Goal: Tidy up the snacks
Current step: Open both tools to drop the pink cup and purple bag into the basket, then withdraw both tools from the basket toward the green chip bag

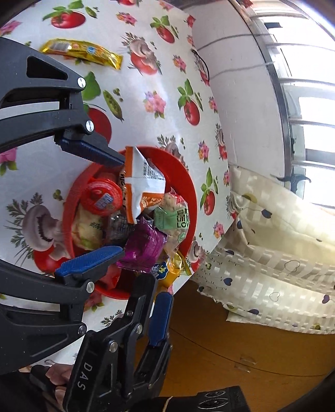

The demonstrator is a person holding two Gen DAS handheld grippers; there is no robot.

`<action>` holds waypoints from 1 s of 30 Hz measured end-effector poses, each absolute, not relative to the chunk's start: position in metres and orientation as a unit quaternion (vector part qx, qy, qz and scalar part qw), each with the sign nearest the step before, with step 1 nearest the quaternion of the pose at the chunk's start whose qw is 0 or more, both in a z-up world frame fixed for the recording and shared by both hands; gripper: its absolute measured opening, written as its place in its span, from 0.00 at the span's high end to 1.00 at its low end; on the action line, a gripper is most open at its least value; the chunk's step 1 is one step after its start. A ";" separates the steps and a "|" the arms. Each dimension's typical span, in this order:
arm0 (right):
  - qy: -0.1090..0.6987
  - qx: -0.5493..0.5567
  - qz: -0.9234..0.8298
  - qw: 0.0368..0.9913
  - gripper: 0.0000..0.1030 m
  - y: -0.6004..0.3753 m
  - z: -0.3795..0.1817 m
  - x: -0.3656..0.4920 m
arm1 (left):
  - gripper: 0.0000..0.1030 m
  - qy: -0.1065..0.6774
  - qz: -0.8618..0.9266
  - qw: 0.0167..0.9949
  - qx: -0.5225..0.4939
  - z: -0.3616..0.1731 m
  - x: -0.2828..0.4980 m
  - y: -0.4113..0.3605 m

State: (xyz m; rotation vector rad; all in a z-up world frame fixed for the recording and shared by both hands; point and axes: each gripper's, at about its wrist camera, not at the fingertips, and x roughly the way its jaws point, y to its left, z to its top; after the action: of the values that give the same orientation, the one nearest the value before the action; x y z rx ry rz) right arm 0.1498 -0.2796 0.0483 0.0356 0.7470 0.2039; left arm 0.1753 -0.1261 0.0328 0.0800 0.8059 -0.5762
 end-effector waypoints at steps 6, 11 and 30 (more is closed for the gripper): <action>0.368 0.015 0.104 0.924 0.59 -0.272 0.049 0.131 | 0.37 0.387 -0.262 0.884 0.030 0.039 0.160 -0.113; 0.367 0.015 0.107 0.924 0.59 -0.266 0.050 0.115 | 0.37 0.388 -0.253 0.885 0.033 0.040 0.142 -0.105; 0.369 -0.004 0.142 0.919 0.58 -0.226 0.050 0.054 | 0.37 0.382 -0.221 0.897 0.024 0.039 0.079 -0.057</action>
State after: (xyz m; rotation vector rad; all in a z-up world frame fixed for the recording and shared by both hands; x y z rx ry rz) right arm 0.0537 -0.2256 0.0503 -0.0082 0.7579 0.2911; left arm 0.0790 -0.0566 0.0386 0.0495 0.7906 -0.4587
